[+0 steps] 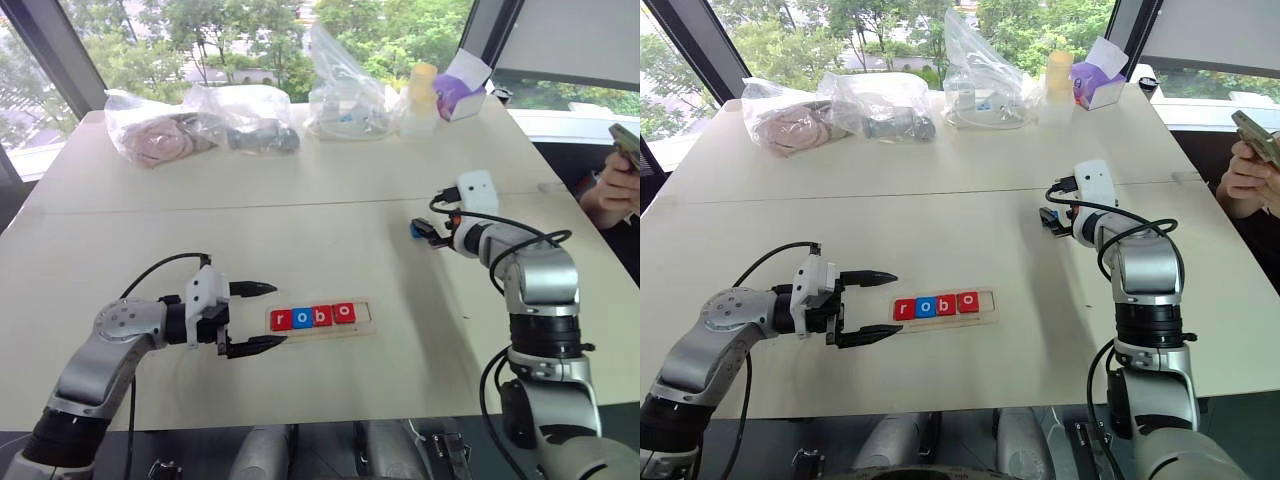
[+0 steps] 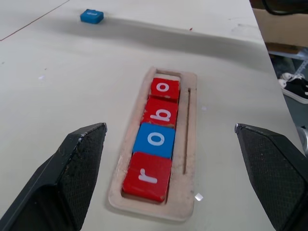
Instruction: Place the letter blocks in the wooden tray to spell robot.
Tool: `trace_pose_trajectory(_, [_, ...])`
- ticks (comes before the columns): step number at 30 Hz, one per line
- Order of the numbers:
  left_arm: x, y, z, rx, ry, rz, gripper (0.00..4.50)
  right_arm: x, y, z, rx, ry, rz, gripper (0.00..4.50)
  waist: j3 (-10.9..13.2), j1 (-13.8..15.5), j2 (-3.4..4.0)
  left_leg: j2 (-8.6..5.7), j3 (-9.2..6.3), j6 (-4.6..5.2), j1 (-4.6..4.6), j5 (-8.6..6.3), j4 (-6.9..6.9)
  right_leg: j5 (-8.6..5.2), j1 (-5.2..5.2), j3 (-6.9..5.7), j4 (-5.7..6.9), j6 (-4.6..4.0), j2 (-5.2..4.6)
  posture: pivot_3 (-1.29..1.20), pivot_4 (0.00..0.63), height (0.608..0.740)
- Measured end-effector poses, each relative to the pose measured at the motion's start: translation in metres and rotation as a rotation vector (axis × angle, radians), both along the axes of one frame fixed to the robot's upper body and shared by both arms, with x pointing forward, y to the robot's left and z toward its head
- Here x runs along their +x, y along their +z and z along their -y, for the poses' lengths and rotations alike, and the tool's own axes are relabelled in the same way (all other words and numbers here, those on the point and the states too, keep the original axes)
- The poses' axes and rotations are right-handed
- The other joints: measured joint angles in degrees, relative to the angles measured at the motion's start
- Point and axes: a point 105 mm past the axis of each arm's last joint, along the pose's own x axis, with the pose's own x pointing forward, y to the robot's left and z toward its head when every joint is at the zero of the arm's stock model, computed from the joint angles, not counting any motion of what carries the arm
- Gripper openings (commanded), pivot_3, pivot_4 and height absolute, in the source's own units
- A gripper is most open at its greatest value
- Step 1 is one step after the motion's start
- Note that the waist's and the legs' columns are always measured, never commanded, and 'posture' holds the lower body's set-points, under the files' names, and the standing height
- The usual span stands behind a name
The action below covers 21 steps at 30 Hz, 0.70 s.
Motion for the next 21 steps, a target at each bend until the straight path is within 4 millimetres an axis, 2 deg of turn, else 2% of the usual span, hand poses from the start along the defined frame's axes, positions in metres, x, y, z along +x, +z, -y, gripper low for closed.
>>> trace_pose_trajectory(6, [0.002, 0.0, 0.001, -0.002, -0.005, -0.001, 4.5, 0.003, -0.011, -0.008, 0.071, -0.033, -0.029, 4.47, 0.0, 0.1, 0.01, -0.02, 0.05, -0.01, 0.0, 0.01, 0.04, 0.02, 0.01, 0.02, 0.03, 0.04, 0.02, 0.0, 0.15, 0.74])
trace_pose_trajectory(14, [0.002, -0.001, 0.001, -0.002, 0.0, -0.011, 4.5, 0.012, -0.032, -0.012, 0.035, -0.042, -0.082, 4.47, 0.0, 0.0, 0.01, -0.01, 0.06, -0.01, 0.01, 0.01, 0.03, 0.03, 0.0, 0.03, 0.04, 0.05, 0.05, 0.0, 0.15, 0.74])
trace_pose_trajectory(19, [0.002, 0.0, 0.0, -0.008, 0.001, -0.018, 4.5, 0.021, -0.031, -0.014, 0.025, -0.047, -0.077, 4.47, 0.0, 0.1, 0.01, -0.01, 0.08, -0.01, 0.02, 0.02, 0.04, 0.05, 0.0, 0.07, 0.04, 0.07, 0.06, 0.0, 0.15, 0.74])
trace_pose_trajectory(21, [0.002, 0.002, 0.001, -0.015, -0.005, -0.015, 4.5, 0.023, -0.031, -0.016, 0.015, -0.042, -0.073, 3.94, 0.0, 0.1, 0.01, -0.01, 0.09, 0.0, 0.01, 0.02, 0.04, 0.05, 0.01, 0.07, 0.03, 0.07, 0.06, 0.0, 0.15, 0.74])
